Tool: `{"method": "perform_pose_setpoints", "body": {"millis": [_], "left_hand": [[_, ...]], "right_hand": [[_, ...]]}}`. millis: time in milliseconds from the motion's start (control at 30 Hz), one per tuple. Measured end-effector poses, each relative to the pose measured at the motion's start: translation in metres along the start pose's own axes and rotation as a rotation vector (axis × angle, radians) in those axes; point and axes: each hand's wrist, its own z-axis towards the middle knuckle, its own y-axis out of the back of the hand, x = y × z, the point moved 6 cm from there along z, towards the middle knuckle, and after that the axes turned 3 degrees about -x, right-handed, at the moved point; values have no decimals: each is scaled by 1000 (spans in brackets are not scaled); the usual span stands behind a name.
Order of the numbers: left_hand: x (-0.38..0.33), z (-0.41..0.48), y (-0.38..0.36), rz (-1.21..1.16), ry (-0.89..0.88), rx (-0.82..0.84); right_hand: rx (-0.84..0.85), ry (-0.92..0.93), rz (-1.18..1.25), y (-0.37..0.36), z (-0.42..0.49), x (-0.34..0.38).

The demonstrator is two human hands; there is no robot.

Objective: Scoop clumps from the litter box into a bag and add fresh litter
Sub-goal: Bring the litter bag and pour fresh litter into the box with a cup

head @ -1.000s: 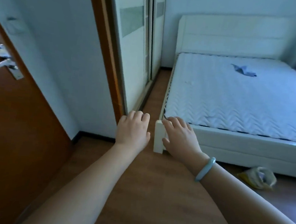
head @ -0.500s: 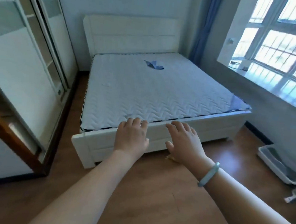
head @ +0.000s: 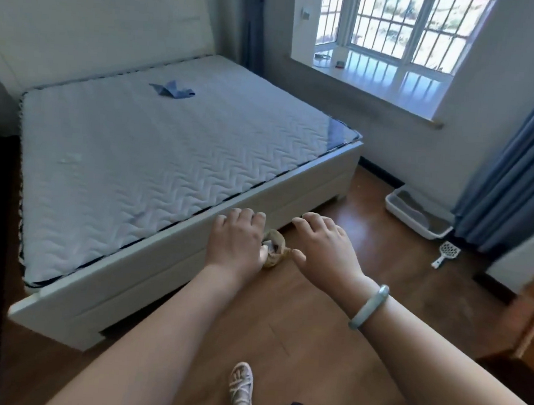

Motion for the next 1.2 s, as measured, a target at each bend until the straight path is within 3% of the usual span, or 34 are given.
{"method": "perform_pose_setpoints", "body": {"millis": [667, 1200], "left_hand": [[26, 259, -138, -30, -131, 150], [10, 384, -237, -68, 108, 191]], "right_hand": [[122, -213, 79, -107, 217, -115], [160, 43, 145, -197, 360, -207]]}}
